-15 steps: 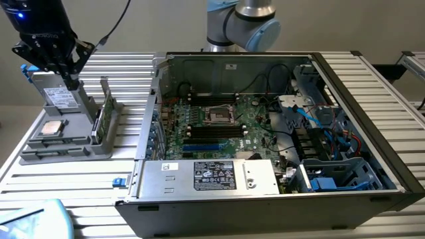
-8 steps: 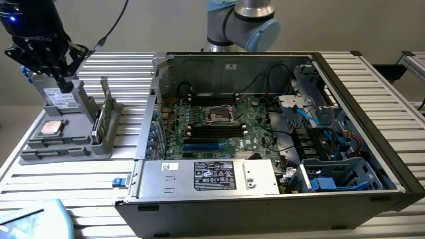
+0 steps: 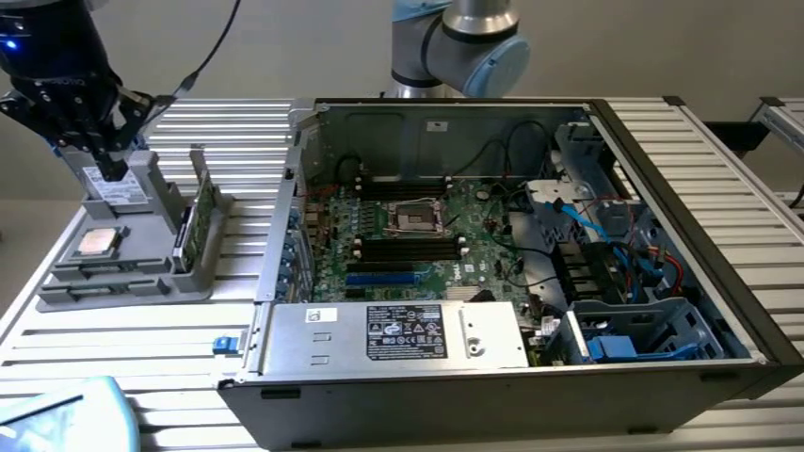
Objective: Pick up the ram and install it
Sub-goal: 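Reach for the ram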
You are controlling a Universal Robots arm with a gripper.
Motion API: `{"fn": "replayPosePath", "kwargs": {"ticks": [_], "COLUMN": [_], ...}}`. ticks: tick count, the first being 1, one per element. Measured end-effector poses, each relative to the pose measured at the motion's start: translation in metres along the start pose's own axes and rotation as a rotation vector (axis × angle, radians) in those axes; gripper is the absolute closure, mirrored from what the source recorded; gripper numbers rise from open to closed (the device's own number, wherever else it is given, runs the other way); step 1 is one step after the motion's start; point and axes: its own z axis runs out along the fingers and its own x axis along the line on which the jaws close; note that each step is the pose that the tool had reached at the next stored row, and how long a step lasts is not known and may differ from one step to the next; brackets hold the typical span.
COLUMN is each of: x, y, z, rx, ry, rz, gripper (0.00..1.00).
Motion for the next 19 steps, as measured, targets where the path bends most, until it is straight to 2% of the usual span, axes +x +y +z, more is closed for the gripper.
{"fn": "replayPosePath", "kwargs": {"ticks": [9,19], "x": [0.008,0.021], "y": [-0.0065,-0.0108], "z": [0.0087,0.0172], "rx": [0.0003,0.0010], "ry": [0.0221,0.0297], "rz": [-0.010,-0.018], "gripper": [0.90,0.90]}}
